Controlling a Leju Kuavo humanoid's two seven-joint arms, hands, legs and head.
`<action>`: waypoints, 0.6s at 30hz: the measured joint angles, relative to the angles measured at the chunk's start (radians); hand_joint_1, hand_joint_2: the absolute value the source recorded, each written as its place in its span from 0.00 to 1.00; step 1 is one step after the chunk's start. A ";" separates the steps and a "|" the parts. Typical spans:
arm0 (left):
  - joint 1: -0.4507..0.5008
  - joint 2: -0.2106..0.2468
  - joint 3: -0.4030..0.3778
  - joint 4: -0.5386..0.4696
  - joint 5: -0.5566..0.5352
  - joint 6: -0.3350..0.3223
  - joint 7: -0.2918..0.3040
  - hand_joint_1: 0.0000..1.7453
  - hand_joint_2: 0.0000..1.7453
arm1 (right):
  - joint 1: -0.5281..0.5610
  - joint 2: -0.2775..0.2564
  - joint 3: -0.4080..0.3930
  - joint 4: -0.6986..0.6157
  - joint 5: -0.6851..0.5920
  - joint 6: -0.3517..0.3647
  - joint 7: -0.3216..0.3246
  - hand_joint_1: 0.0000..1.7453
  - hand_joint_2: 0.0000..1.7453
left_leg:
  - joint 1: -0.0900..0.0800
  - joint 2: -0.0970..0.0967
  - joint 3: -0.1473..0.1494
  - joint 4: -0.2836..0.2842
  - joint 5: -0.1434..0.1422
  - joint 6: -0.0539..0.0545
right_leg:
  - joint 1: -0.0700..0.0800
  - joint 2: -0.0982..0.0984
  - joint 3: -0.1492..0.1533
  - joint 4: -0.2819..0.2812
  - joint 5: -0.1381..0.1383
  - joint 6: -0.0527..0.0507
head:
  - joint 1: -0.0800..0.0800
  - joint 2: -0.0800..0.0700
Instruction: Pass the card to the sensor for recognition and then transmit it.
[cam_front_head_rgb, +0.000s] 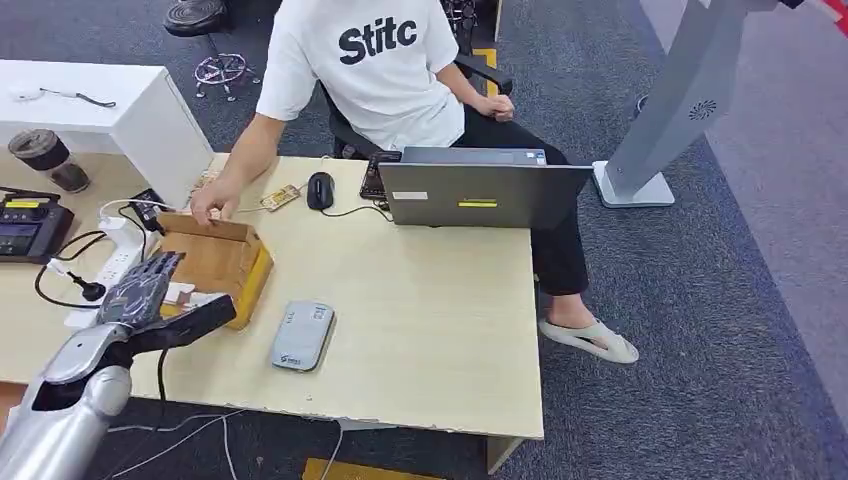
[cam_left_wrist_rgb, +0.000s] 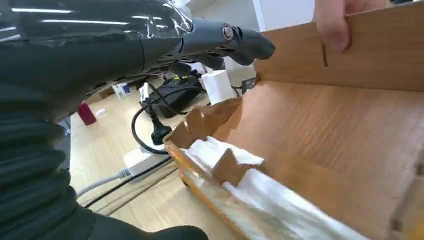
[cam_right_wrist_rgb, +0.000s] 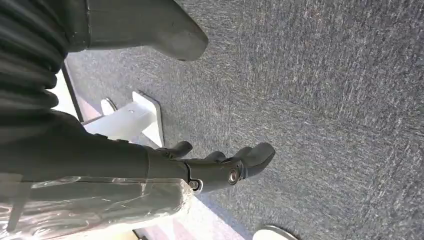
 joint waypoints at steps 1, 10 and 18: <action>-0.001 -0.001 -0.003 0.000 0.000 0.004 0.000 0.06 1.00 | 0.000 0.000 0.000 0.000 0.000 0.000 0.000 0.00 1.00 | 0.000 0.000 0.000 0.000 0.000 0.000 | 0.000 0.000 0.000 0.000 0.000 0.000 | 0.000 0.000; -0.005 -0.027 -0.021 0.000 -0.003 0.036 -0.013 0.18 1.00 | 0.000 0.000 0.000 0.000 0.000 0.001 -0.010 0.00 1.00 | 0.000 0.000 0.000 0.000 0.000 0.000 | 0.000 0.000 0.000 0.000 0.000 0.000 | 0.000 0.000; -0.008 -0.037 -0.022 0.000 0.000 0.036 -0.017 0.41 1.00 | 0.000 0.000 0.000 0.000 0.008 0.002 -0.010 0.00 1.00 | 0.000 0.000 0.000 0.000 0.000 0.000 | 0.000 0.000 0.000 0.000 0.000 0.000 | 0.000 0.000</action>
